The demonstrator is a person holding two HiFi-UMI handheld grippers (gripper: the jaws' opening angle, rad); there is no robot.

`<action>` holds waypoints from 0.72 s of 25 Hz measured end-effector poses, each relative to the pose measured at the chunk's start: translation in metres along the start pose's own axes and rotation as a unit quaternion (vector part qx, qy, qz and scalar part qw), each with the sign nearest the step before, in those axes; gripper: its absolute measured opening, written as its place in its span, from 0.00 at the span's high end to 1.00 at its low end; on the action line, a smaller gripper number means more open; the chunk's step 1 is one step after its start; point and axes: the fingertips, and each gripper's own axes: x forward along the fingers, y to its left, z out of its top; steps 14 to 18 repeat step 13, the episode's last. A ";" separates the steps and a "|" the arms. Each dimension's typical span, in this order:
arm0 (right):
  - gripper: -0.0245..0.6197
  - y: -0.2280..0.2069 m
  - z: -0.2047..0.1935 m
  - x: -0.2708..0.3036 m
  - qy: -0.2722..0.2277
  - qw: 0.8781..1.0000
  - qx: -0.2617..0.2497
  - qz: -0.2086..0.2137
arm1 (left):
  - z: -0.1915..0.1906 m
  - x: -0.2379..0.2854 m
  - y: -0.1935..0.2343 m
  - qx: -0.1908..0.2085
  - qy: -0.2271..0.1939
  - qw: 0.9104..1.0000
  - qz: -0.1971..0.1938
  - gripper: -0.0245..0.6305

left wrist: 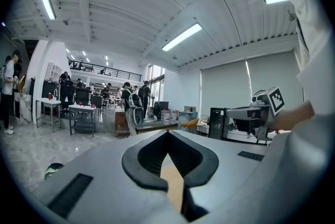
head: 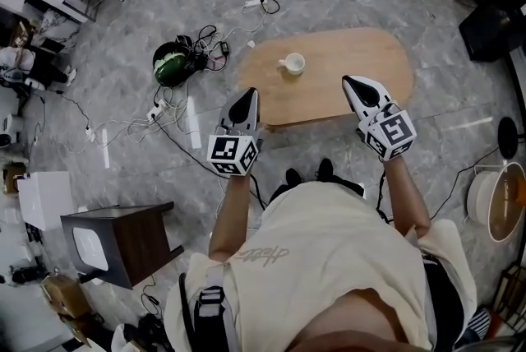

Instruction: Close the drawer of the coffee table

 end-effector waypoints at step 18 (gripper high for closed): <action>0.97 0.004 0.002 -0.009 -0.002 1.000 -0.003 0.007 | 0.000 -0.012 -0.010 -0.002 -0.003 1.000 0.006 0.96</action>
